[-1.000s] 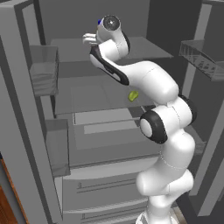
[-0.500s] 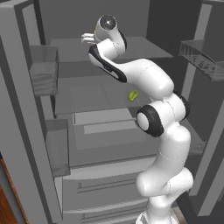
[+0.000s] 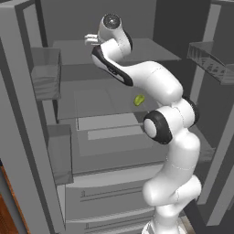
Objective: Pick the mango and orange from the fridge and place them on the plate next to the blender to make a fruit smoothie.
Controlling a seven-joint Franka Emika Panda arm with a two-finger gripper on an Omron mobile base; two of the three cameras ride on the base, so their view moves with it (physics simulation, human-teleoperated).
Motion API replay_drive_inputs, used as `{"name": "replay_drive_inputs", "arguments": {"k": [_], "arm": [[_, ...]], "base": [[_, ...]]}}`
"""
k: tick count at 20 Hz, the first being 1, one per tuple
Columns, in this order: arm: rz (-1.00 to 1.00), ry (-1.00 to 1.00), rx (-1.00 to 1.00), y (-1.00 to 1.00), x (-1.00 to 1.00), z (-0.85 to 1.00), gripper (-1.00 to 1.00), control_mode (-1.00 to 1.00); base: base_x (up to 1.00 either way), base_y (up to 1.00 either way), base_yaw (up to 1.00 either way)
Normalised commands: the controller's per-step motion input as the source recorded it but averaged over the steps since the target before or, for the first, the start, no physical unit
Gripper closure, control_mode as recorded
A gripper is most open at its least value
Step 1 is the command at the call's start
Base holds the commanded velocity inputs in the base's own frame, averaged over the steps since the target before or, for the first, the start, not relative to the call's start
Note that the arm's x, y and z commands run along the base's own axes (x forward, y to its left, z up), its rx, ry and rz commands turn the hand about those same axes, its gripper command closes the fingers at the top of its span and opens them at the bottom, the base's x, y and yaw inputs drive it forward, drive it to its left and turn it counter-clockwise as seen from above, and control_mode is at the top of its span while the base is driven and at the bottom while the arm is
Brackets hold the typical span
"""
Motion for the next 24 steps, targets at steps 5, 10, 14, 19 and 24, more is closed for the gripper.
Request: {"name": "replay_drive_inputs", "arguments": {"k": [5,10,14,19,24], "arm": [[0.00,-0.11,0.00,0.00,-0.97,0.00,1.00,-1.00],[0.00,-0.26,0.00,0.00,-1.00,0.03,1.00,-1.00],[0.02,-0.24,0.00,0.00,-1.00,0.16,1.00,-1.00],[0.05,-0.02,0.04,0.00,-1.00,0.34,1.00,-1.00],[0.08,0.07,0.03,0.00,-1.00,0.25,1.00,-1.00]], "base": [[0.00,0.00,0.00],[0.00,0.00,0.00],[0.00,0.00,0.00],[0.00,0.00,0.00],[0.00,0.00,0.00]]}}
